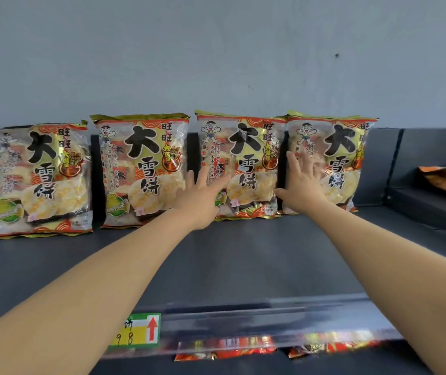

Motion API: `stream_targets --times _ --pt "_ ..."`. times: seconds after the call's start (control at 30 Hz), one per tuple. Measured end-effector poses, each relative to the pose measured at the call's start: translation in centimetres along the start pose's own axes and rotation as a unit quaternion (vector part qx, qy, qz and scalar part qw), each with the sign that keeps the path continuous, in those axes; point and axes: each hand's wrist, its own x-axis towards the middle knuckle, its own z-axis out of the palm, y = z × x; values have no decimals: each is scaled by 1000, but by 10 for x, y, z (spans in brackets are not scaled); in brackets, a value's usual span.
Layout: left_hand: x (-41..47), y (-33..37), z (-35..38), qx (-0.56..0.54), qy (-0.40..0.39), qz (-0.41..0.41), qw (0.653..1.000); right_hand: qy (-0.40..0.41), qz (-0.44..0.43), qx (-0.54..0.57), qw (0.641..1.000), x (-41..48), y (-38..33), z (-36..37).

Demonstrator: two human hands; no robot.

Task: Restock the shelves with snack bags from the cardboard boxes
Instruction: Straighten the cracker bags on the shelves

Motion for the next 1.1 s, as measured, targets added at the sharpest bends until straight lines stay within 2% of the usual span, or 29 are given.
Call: stream_targets --times 0.1,0.27,0.33,0.4,0.43,0.47,0.57,0.7,0.83,0.9,0.97,1.03,1.1 --pt "8 20 2 9 1 32 999 -32 1 -15 999 4 11 -2" --pt "19 46 12 25 -2 59 998 -39 -28 -28 998 11 22 -14" --pt "23 52 12 32 8 49 998 20 -31 -14 999 13 26 -19" --pt "25 57 11 43 33 27 998 123 7 0 992 13 35 -22" --pt "26 58 10 47 43 15 998 150 36 -3 988 14 43 -23" --pt "27 60 10 49 50 4 998 152 63 -9 986 15 51 -23" --pt "30 61 10 52 51 -27 997 89 115 13 989 20 71 -21" --pt "35 63 12 48 32 -40 998 41 111 61 991 30 77 -20" --pt "41 64 18 91 84 -31 992 57 116 58 990 40 77 -19" --pt "44 71 21 112 132 6 985 76 111 61 989 41 78 -17" --pt "51 87 24 71 137 68 986 89 105 67 988 41 80 -12" --pt "58 108 28 -29 68 103 992 94 99 75 988 40 82 -9" --pt "66 128 33 -116 -2 93 989 101 89 82 987 40 85 -9"
